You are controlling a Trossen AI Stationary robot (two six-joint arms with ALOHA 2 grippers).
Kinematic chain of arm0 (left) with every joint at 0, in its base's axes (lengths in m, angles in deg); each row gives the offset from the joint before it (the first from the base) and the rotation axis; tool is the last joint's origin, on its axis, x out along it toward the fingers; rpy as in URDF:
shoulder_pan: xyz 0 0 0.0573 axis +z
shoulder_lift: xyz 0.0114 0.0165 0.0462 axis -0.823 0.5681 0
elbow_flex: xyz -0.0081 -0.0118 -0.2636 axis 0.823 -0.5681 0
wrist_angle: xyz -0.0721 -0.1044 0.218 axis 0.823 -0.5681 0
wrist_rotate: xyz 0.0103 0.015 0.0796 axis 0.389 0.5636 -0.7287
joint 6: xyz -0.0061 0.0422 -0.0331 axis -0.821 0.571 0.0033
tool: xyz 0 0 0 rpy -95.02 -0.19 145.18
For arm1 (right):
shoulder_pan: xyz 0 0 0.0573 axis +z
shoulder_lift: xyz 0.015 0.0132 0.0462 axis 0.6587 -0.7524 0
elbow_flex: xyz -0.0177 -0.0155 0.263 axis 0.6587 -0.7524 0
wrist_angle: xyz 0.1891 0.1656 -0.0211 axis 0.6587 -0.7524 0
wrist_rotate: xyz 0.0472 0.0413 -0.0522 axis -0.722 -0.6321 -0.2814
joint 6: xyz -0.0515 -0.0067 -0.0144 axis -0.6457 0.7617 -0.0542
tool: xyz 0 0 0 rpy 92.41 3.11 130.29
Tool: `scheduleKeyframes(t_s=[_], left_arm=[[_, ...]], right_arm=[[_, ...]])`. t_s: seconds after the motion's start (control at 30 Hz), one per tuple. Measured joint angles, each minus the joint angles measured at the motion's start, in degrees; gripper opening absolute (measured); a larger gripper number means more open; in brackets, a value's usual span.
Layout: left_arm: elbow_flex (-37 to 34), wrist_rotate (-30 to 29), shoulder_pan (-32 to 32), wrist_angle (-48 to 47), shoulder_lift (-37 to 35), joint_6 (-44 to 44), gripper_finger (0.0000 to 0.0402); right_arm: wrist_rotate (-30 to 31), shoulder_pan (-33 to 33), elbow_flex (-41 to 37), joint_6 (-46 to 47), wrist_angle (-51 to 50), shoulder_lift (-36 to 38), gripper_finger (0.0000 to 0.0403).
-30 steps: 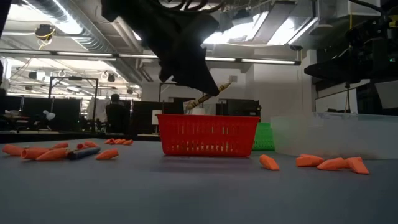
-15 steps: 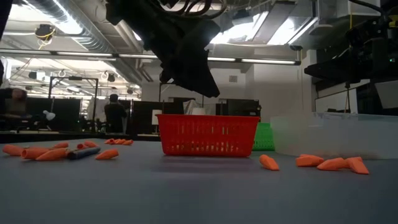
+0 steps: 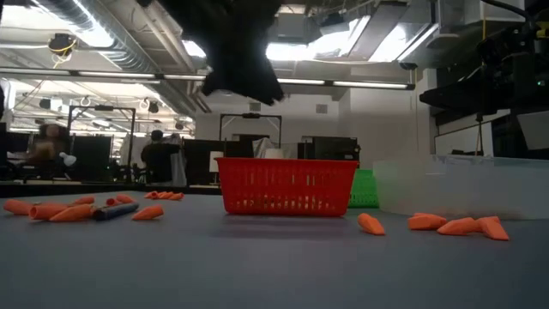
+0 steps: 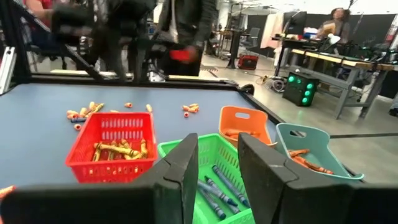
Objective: Sort crayons
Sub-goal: Put the blue crayon into the green bin
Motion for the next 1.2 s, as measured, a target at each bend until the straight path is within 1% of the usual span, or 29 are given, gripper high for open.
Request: scheduleKeyframes(t_s=[0.13,0.3,0.5,0.6,0.73,0.97,1.07,1.2], left_arm=[[0.0,0.0,0.0,-7.0,-5.1,-6.3,0.0086],[0.0,2.2,-0.8,-16.7,-8.8,-18.2,0.0086],[0.1,10.1,-2.8,-28.5,-8.6,-36.5,0.0086],[0.0,11.8,-4.8,-33.9,-7.2,-43.0,0.0086],[0.0,11.8,-7.3,-35.5,-4.5,-49.7,0.0086],[0.0,12.6,-9.5,-34.8,2.3,-56.4,0.0086],[0.0,15.1,-9.6,-34.2,4.8,-56.8,0.0086],[0.0,16.3,-9.5,-32.9,7.1,-56.9,0.0086]], right_arm=[[0.0,0.0,0.0,0.0,0.0,0.0,0.0113],[0.0,0.0,0.0,0.0,-0.1,0.0,0.0113],[0.0,0.0,0.0,0.0,-0.2,0.0,0.0113],[0.0,0.0,0.0,0.0,-0.2,0.0,0.0113],[0.1,0.0,0.0,0.0,-0.2,0.0,0.0113],[0.0,0.0,0.0,0.0,-0.3,0.0,0.0113],[0.0,0.0,0.0,0.0,-0.3,0.0,0.0113],[0.0,0.0,0.0,0.0,-0.3,0.0,0.0113]])
